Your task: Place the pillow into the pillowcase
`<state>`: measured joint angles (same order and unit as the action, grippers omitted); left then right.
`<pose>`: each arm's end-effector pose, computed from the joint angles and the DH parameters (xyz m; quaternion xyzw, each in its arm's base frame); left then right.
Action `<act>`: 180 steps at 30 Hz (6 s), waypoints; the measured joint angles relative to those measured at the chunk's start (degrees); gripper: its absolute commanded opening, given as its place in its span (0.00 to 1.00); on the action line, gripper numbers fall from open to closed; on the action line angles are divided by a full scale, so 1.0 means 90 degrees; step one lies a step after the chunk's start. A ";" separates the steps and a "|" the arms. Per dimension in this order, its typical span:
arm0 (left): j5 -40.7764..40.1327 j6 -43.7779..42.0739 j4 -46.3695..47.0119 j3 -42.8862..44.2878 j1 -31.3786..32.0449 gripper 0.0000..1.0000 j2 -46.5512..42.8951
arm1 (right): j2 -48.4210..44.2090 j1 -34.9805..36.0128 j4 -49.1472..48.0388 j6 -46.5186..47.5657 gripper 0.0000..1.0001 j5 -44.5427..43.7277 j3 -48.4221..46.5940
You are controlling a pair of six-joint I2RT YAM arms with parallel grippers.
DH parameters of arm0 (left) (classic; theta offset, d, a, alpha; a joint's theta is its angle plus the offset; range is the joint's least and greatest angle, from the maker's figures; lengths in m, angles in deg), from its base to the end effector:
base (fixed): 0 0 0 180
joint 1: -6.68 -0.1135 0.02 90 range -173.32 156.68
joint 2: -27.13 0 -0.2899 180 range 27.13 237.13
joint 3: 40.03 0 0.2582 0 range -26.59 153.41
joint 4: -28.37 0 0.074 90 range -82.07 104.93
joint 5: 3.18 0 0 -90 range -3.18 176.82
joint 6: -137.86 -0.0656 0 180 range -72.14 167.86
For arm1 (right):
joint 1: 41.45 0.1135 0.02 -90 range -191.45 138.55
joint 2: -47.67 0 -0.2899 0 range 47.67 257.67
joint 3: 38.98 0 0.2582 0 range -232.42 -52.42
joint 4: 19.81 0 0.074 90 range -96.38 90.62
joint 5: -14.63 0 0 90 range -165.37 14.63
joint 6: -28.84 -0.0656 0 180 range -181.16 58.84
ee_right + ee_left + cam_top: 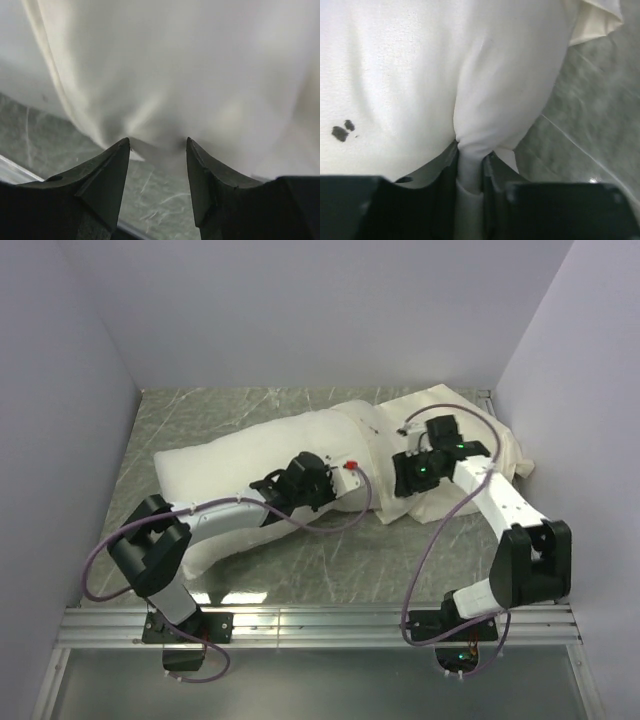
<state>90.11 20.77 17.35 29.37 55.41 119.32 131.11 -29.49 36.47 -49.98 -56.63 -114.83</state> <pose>0.2511 -0.2919 0.2256 0.5525 0.6874 -0.1132 0.4576 0.2918 0.0834 0.2452 -0.2288 0.9342 0.1601 0.2220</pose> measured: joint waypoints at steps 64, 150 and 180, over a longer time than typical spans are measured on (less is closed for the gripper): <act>0.3827 0.0340 -0.2455 -0.1127 -0.0010 0.57 -0.2472 | -0.1156 0.0202 -0.1795 -0.2310 0.73 0.3713 -0.0874; 0.1741 0.2351 0.0282 -0.0204 -0.2844 0.11 -0.1078 | 0.3786 0.2229 -0.3767 -0.5061 0.77 0.2331 -0.4350; 0.0027 0.0879 -0.1282 -0.1270 -0.0335 0.99 -0.2951 | 0.0255 0.1477 -0.1863 -0.1661 0.47 -0.0843 0.1090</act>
<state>90.35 28.68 5.80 17.94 52.39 92.76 133.41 -16.20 19.71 -64.93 -64.21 -105.02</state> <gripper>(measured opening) 0.993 0.473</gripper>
